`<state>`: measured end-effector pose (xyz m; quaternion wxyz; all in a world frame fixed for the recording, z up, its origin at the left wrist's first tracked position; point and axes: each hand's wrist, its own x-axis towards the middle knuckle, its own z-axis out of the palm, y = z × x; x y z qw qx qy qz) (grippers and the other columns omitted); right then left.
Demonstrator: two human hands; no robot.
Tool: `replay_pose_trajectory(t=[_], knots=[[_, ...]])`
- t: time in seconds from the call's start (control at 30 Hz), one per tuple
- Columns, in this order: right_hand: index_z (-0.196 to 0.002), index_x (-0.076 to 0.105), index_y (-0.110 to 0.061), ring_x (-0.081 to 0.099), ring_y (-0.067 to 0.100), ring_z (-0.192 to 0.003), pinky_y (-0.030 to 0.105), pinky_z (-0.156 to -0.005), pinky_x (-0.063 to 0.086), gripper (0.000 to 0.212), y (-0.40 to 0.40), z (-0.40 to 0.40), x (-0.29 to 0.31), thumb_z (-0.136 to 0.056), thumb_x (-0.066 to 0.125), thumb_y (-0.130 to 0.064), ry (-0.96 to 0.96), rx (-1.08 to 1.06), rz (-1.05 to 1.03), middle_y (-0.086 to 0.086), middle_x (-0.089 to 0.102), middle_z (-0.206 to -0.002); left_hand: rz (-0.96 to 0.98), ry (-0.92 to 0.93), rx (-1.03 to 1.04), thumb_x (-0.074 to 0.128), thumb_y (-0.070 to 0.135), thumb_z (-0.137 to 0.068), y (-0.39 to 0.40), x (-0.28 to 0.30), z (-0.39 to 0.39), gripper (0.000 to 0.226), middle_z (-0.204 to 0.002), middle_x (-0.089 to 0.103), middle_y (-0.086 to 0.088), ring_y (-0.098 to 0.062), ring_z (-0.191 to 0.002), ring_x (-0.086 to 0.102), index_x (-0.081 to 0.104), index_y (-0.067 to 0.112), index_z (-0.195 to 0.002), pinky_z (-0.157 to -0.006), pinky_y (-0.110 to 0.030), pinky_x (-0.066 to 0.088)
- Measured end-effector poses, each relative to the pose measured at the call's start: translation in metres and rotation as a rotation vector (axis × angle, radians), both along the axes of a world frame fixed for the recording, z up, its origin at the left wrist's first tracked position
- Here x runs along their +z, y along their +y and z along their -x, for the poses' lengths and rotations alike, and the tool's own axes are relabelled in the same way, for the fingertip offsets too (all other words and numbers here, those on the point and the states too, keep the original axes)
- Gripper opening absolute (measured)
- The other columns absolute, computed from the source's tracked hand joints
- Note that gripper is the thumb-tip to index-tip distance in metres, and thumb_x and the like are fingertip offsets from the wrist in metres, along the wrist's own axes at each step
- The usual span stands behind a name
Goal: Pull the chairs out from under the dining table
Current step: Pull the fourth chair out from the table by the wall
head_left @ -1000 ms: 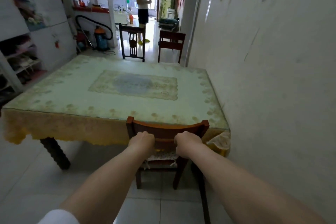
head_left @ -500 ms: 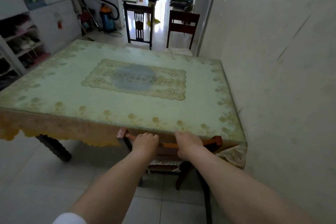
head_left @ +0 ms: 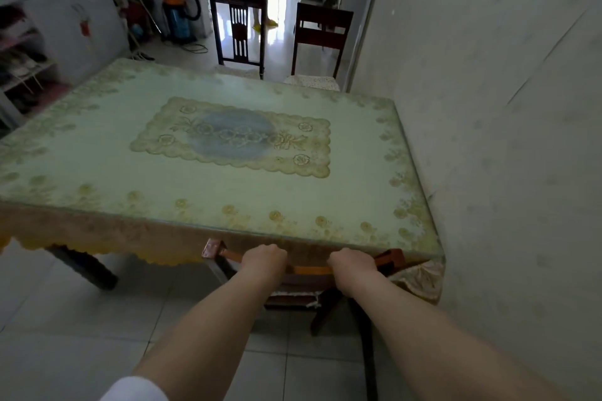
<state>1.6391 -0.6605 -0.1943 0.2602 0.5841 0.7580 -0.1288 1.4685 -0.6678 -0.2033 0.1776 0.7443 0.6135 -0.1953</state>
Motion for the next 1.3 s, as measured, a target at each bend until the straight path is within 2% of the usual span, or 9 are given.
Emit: replay_pose_trajectory(t=[0.3, 0.53, 0.7, 0.8, 0.87, 1.0, 1.3], knots=[[-0.11, 0.063, -0.012, 0.061, 0.031, -0.096, 0.039, -0.067, 0.05, 0.028, -0.012, -0.001, -0.003, -0.086, 0.058, 0.003, -0.027, 0.071, -0.027, 0.01, 0.06, -0.107, -0.011, 0.015, 0.027, 0.05, 0.002, -0.092, -0.014, 0.003, -0.002, 0.026, -0.113, 0.059, -0.01, -0.029, -0.102, 0.059, 0.06, 0.009, -0.115, -0.075, -0.036, 0.046], [-0.102, 0.062, -0.012, 0.053, 0.027, -0.076, 0.036, -0.06, 0.043, 0.02, -0.044, -0.007, -0.002, -0.088, 0.057, 0.001, -0.024, 0.128, -0.027, 0.006, 0.051, -0.087, 0.003, 0.013, 0.051, 0.049, 0.001, -0.093, -0.05, 0.003, -0.007, 0.024, -0.109, 0.059, -0.009, -0.027, -0.098, 0.059, 0.06, 0.01, -0.112, -0.074, -0.036, 0.047], [-0.108, 0.061, -0.012, 0.053, 0.027, -0.077, 0.038, -0.06, 0.044, 0.02, -0.077, -0.012, -0.001, -0.092, 0.056, -0.002, -0.031, 0.158, -0.018, 0.009, 0.056, -0.095, -0.003, 0.016, 0.04, 0.05, 0.0, -0.092, -0.085, 0.002, -0.01, 0.026, -0.107, 0.06, -0.009, -0.028, -0.095, 0.06, 0.062, 0.01, -0.112, -0.069, -0.037, 0.045], [-0.113, 0.059, -0.011, 0.057, 0.029, -0.086, 0.038, -0.065, 0.048, 0.021, -0.1, -0.014, -0.002, -0.093, 0.055, -0.004, -0.023, 0.157, -0.004, 0.011, 0.059, -0.106, -0.01, 0.013, 0.025, 0.052, -0.003, -0.09, -0.109, -0.001, -0.01, 0.026, -0.106, 0.059, -0.009, -0.027, -0.091, 0.059, 0.061, 0.01, -0.111, -0.068, -0.037, 0.045], [-0.111, 0.06, -0.012, 0.059, 0.029, -0.087, 0.039, -0.068, 0.051, 0.019, -0.116, -0.015, -0.002, -0.093, 0.056, -0.005, -0.023, 0.148, 0.001, 0.011, 0.06, -0.105, -0.017, 0.01, 0.011, 0.052, -0.002, -0.09, -0.124, -0.002, -0.01, 0.026, -0.106, 0.058, -0.009, -0.026, -0.09, 0.058, 0.06, 0.011, -0.111, -0.069, -0.036, 0.046], [-0.098, 0.058, -0.014, 0.055, 0.025, -0.079, 0.038, -0.067, 0.051, 0.01, -0.149, -0.012, 0.002, -0.093, 0.056, -0.005, -0.022, 0.127, 0.003, 0.007, 0.056, -0.095, -0.029, -0.009, 0.008, 0.05, 0.001, -0.091, -0.154, -0.001, -0.009, 0.025, -0.107, 0.058, -0.008, -0.024, -0.091, 0.06, 0.06, 0.012, -0.11, -0.072, -0.036, 0.049], [-0.093, 0.053, -0.014, 0.052, 0.023, -0.071, 0.036, -0.063, 0.048, 0.014, -0.228, 0.002, 0.015, -0.092, 0.055, 0.0, -0.056, 0.084, 0.021, 0.006, 0.055, -0.088, -0.023, 0.028, -0.088, 0.052, 0.0, -0.09, -0.226, 0.01, 0.004, 0.028, -0.114, 0.055, -0.009, -0.028, -0.098, 0.059, 0.059, 0.011, -0.115, -0.072, -0.037, 0.047]])
